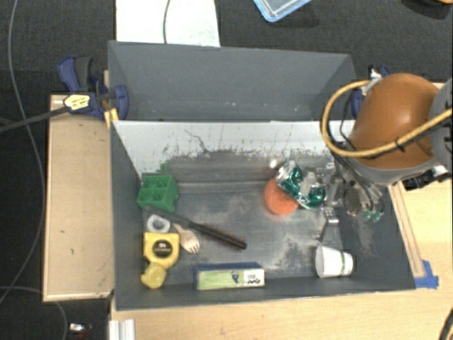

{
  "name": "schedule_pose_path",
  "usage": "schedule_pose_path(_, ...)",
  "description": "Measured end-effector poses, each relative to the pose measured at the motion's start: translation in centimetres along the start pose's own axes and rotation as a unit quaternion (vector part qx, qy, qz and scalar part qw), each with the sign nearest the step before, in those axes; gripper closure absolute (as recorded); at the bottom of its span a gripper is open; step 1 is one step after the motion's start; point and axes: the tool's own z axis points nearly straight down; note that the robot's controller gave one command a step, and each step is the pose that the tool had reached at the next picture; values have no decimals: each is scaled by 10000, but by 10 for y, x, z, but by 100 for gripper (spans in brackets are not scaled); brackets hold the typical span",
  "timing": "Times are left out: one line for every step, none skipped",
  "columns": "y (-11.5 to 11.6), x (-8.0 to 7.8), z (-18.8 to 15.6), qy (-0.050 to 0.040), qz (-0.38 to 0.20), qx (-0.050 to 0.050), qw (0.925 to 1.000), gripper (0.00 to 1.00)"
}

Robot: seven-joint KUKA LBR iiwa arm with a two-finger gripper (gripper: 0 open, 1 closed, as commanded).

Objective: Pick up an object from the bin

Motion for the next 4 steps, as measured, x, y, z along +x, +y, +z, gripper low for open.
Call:
schedule_pose_path(0,-2,-4,-40,-7,3,10000,0)
schedule_pose_path(-4,-46,76,-53,506,-3,9987,0)
schedule_pose_path(7,-53,78,-20,1020,-10,9948,0)
schedule_pose_path(9,-54,73,-41,1030,-7,9947,0)
